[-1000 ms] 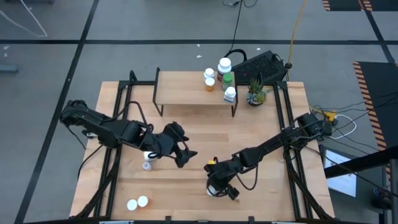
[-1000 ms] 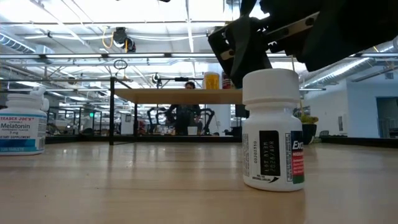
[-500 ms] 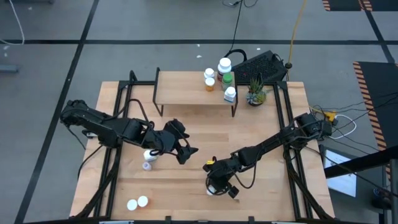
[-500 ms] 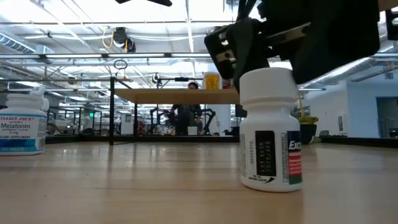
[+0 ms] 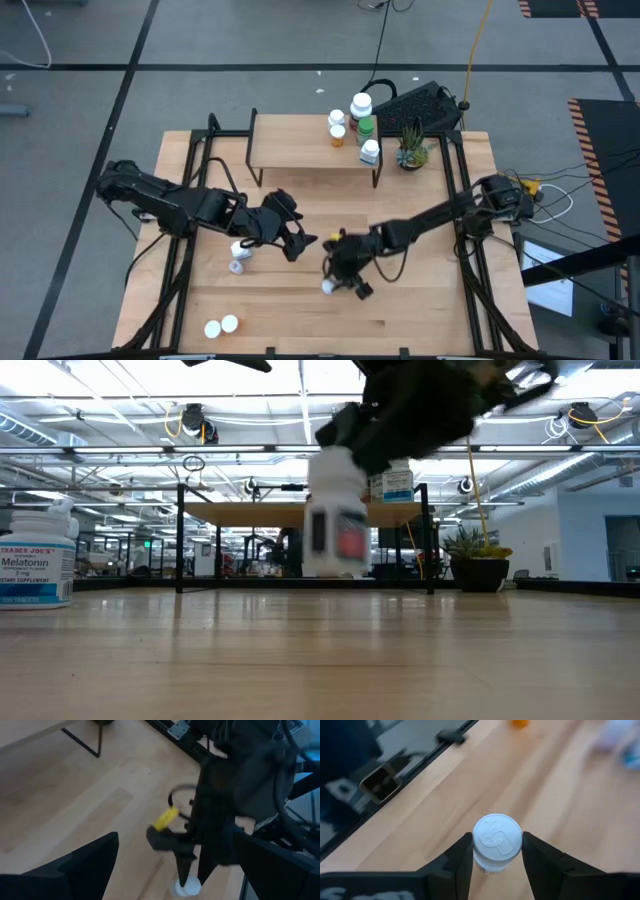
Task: Pick and place medicine bottles onto shelf by color
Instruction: Put the small white medicine bottle on the shelf
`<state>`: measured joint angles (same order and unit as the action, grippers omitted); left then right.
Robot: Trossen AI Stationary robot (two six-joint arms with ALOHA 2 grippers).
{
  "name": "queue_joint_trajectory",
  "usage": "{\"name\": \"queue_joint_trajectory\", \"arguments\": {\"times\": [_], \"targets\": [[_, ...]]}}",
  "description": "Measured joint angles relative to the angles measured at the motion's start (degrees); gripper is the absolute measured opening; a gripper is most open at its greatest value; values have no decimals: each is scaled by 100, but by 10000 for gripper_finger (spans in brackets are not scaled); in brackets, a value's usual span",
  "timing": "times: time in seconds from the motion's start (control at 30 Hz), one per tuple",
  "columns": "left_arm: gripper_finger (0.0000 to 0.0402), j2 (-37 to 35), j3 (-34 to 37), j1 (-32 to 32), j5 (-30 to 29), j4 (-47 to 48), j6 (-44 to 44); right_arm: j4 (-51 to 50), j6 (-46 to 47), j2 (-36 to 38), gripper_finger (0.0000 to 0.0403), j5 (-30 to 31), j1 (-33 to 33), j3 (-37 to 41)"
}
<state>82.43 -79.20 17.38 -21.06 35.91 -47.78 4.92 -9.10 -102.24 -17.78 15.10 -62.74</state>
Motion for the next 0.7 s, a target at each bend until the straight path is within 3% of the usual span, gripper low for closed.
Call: {"name": "queue_joint_trajectory", "arguments": {"times": [0.13,0.3,0.4,0.5,0.6,0.7], "targets": [[392,-175,0,-133,-2,336,-24,-188,169,487,144,489,-401,2],[392,-563,0,-330,-184,670,-42,-914,376,1282,144,2117,-975,-152],[392,-710,0,-478,-393,752,185,-1700,586,1495,152,3197,-1357,-847],[392,-792,-4,-682,-505,686,590,-2284,853,1454,157,3838,-1786,-1740],[392,-865,-4,-910,-448,729,883,-2856,1276,1274,157,4341,-2189,-2378],[392,-876,-4,-1092,-410,728,1076,-3319,1656,1220,156,4452,-2536,-2551]]}}
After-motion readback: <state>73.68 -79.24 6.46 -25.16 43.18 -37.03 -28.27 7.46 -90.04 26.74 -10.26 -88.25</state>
